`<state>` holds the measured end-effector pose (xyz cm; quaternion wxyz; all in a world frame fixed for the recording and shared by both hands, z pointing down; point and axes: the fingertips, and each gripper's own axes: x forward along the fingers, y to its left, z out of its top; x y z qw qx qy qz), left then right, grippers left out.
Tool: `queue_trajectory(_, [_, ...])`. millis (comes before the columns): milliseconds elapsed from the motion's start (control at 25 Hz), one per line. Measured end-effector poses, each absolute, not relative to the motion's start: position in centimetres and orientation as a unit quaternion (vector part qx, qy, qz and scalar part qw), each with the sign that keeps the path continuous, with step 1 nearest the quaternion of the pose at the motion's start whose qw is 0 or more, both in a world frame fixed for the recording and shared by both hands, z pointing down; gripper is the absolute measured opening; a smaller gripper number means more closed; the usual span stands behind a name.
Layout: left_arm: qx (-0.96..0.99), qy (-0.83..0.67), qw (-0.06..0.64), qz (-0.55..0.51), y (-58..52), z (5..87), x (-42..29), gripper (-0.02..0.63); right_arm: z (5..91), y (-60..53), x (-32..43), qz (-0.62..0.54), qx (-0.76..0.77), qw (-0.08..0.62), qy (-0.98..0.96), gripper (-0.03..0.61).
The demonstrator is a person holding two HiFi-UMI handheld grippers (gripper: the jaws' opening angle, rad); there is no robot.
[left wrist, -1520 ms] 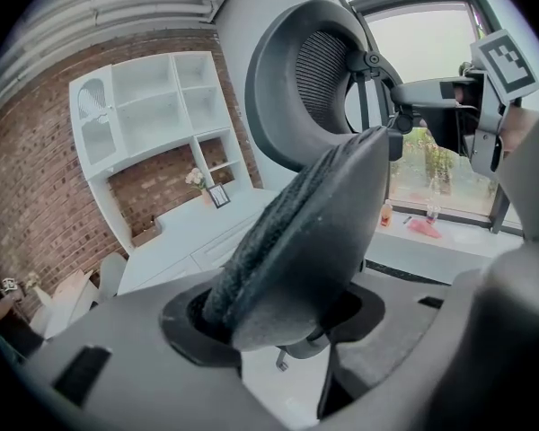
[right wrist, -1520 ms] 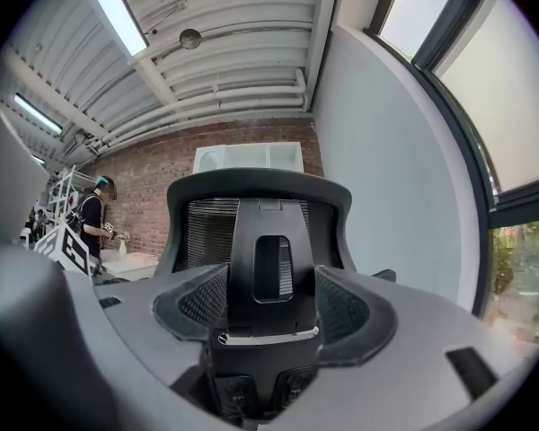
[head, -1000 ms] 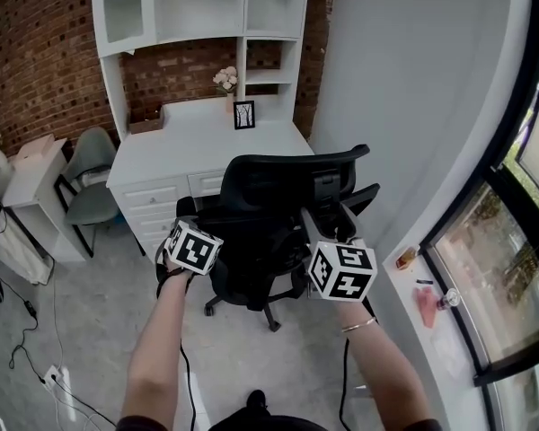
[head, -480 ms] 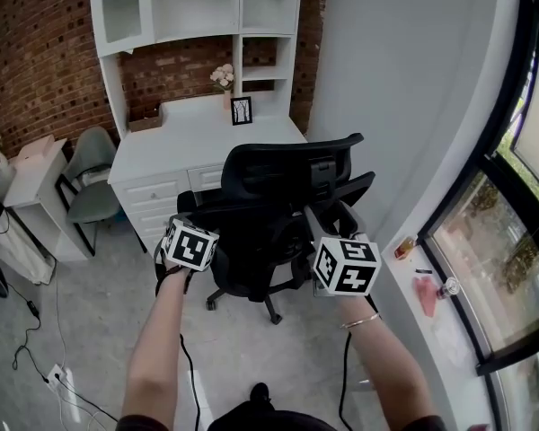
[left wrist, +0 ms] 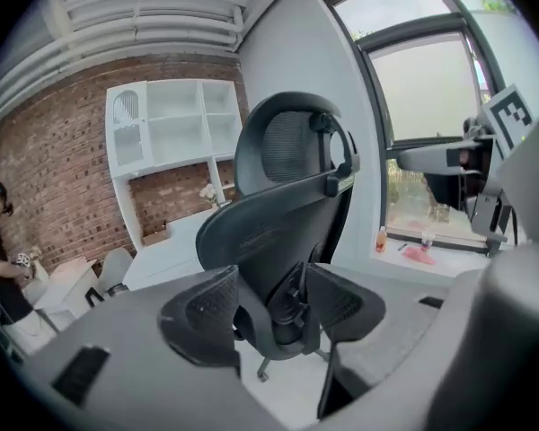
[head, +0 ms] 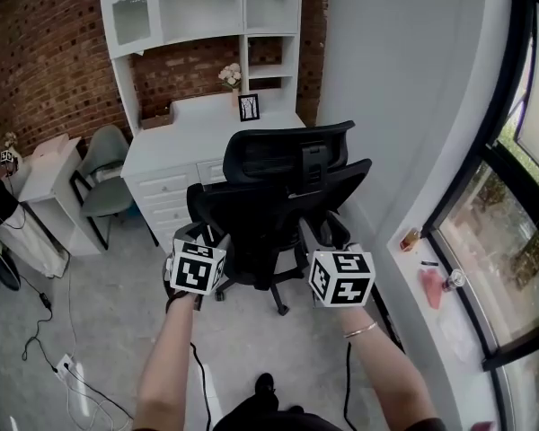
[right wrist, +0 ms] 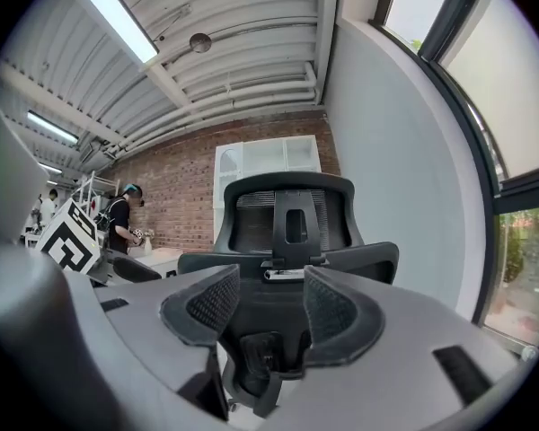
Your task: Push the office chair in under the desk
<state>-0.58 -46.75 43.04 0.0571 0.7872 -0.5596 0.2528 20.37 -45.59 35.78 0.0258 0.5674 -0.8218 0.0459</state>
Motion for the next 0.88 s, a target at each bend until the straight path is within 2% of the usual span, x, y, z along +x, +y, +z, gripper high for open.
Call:
queue_trajectory(120, [0.799, -0.557, 0.068, 0.216, -43.3, 41.9, 1.7, 0.233, 36.7, -43.3, 20.8, 0.058, 0.561, 0.025, -0.826, 0.177])
queue_trajectory(280, [0.817, -0.544, 0.073, 0.178, -39.3, 40.9, 4.5, 0.19, 37.6, -39.9, 21.7, 0.07, 0.553, 0.025, -0.83, 0.137])
queue_trajectory(560, [0.825, -0.542, 0.082, 0.134, -33.0, 41.0, 8.1, 0.067, 39.0, -33.6, 23.7, 0.075, 0.543, 0.029, -0.836, 0.066])
queue_trajectory(760, [0.824, -0.549, 0.083, 0.112, -29.2, 40.9, 9.9, 0.018, 39.8, -29.7, 25.4, 0.078, 0.536, 0.033, -0.84, 0.031])
queue_trajectory(880, [0.824, -0.551, 0.084, 0.099, -27.5, 40.8, 10.5, 0.009, 40.8, -27.7, 26.3, 0.089, 0.536, 0.034, -0.839, 0.006])
